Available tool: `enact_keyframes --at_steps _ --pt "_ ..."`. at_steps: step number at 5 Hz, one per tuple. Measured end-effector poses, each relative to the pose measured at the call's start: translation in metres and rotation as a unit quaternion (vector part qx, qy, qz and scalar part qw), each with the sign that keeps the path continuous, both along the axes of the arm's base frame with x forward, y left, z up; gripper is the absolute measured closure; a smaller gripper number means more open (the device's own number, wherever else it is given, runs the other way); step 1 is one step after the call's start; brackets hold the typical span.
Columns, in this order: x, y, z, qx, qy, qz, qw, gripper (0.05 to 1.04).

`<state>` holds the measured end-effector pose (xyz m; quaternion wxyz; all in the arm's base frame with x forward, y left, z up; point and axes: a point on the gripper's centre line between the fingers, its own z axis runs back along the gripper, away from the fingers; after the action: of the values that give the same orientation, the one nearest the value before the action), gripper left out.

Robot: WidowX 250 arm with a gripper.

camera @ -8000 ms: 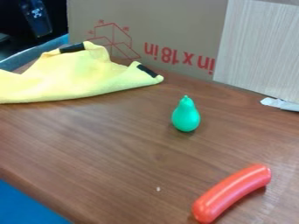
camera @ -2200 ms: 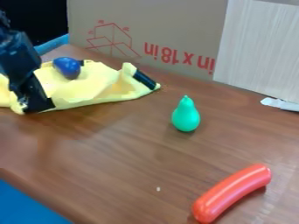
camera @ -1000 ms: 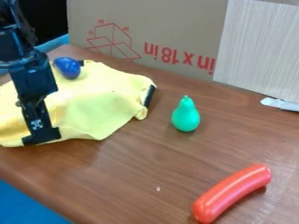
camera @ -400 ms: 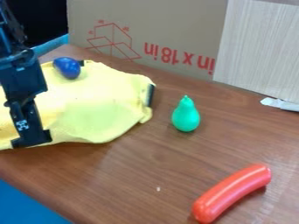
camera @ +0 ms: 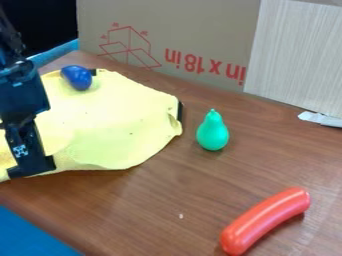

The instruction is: Unfold a cloth from top left to bottom right

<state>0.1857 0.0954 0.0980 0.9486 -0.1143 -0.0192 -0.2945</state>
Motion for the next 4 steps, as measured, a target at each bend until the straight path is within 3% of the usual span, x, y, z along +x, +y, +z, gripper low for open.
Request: enact_keyframes --at_steps 2,3,4 --pt "-0.001 -0.011 -0.005 -0.005 0.005 0.013 0.9999 1.012" --pt "-0.001 -0.014 -0.003 -0.009 0.007 0.008 0.9999 0.867" --pt "0.004 -0.013 0.006 -0.021 -0.007 0.006 0.9997 0.61"
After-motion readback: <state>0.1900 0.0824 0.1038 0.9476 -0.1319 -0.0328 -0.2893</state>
